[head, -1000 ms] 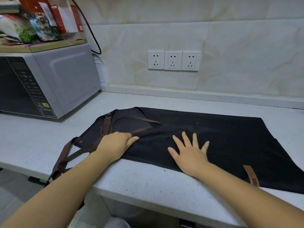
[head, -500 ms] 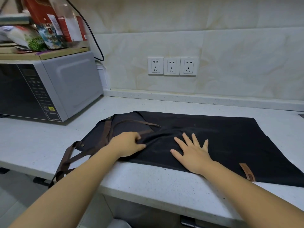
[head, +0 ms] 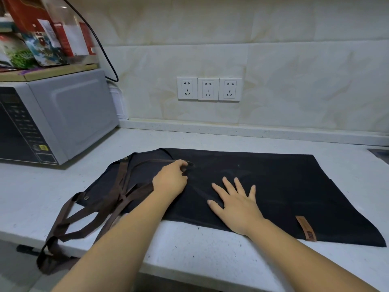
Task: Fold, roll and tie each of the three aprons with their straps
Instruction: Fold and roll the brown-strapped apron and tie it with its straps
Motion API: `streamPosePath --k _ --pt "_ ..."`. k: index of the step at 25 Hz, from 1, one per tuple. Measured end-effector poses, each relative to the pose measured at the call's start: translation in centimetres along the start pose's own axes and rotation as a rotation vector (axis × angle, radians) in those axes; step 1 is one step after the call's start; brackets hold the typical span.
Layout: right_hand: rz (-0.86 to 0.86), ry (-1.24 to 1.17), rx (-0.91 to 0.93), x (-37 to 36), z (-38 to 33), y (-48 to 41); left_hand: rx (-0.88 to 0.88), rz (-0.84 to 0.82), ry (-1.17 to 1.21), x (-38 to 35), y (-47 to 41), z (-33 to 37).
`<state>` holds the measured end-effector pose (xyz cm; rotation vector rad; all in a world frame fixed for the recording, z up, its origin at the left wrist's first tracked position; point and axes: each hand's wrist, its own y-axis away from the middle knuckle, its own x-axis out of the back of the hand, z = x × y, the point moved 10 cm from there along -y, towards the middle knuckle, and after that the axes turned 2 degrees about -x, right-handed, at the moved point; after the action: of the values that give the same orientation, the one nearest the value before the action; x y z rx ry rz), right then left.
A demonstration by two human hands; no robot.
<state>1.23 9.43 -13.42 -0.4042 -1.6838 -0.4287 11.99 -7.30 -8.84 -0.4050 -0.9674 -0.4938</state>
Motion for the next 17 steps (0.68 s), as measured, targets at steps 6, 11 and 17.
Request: streamPosePath --k 6,11,17 --pt "0.042 -0.119 -0.004 0.2 0.0 -0.4 -0.577 0.134 -0.225 -2.9 5.5 9.7" --pt "0.16 -0.232 -0.324 1.9 8.2 1.2 -0.399 -0.286 -0.363 -10.7 6.7 9.5" --pt "-0.176 -0.25 -0.438 2.1 15.3 3.1 -0.396 -0.337 -0.456 -11.7 7.8 10.7"
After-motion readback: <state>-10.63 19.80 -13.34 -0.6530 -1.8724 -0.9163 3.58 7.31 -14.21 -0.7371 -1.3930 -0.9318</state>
